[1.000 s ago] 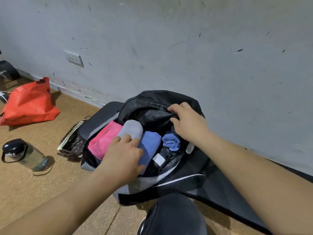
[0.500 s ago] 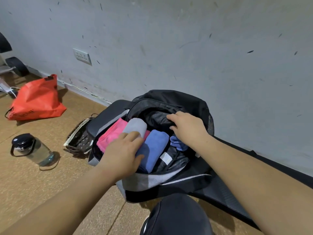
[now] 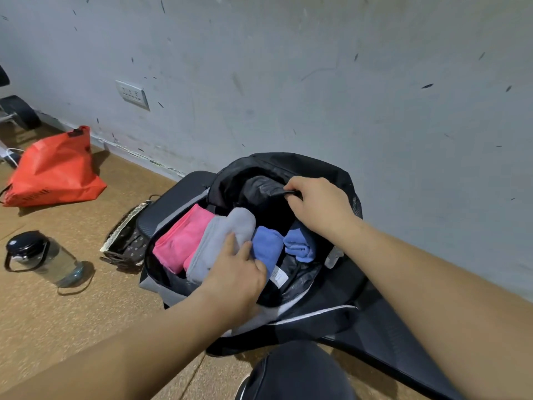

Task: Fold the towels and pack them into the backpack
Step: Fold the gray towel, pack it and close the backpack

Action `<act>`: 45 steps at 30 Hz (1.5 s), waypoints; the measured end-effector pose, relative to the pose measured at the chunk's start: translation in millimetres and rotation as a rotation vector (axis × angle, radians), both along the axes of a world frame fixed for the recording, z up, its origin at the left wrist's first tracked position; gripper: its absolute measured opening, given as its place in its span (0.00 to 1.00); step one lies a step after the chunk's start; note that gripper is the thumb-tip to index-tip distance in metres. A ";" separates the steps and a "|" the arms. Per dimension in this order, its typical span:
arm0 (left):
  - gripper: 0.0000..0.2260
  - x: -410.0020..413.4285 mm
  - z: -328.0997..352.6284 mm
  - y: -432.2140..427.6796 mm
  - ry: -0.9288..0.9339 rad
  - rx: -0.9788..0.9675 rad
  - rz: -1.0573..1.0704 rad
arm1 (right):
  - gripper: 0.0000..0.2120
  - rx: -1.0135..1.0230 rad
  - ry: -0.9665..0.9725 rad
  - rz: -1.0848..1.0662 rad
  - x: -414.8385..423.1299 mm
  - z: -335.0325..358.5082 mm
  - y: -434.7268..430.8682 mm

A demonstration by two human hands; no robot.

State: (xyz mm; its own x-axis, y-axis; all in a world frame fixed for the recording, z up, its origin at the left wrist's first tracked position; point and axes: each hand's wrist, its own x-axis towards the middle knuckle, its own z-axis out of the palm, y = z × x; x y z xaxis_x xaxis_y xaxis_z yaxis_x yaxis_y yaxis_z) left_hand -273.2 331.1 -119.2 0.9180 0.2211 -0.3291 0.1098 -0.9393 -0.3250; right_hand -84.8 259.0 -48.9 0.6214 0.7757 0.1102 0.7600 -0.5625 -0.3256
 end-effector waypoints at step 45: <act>0.21 32.3 -8.6 34.8 -0.704 -0.386 0.162 | 0.11 0.133 0.234 -0.060 6.4 -5.2 -11.7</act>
State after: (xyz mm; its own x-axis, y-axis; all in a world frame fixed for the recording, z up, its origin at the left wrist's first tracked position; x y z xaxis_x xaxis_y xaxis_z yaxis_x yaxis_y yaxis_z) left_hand -240.9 366.0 -127.8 0.9043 0.3582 0.2323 0.3116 -0.9257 0.2143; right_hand -78.4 247.2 -54.0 0.6865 0.7249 0.0569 0.6221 -0.5450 -0.5621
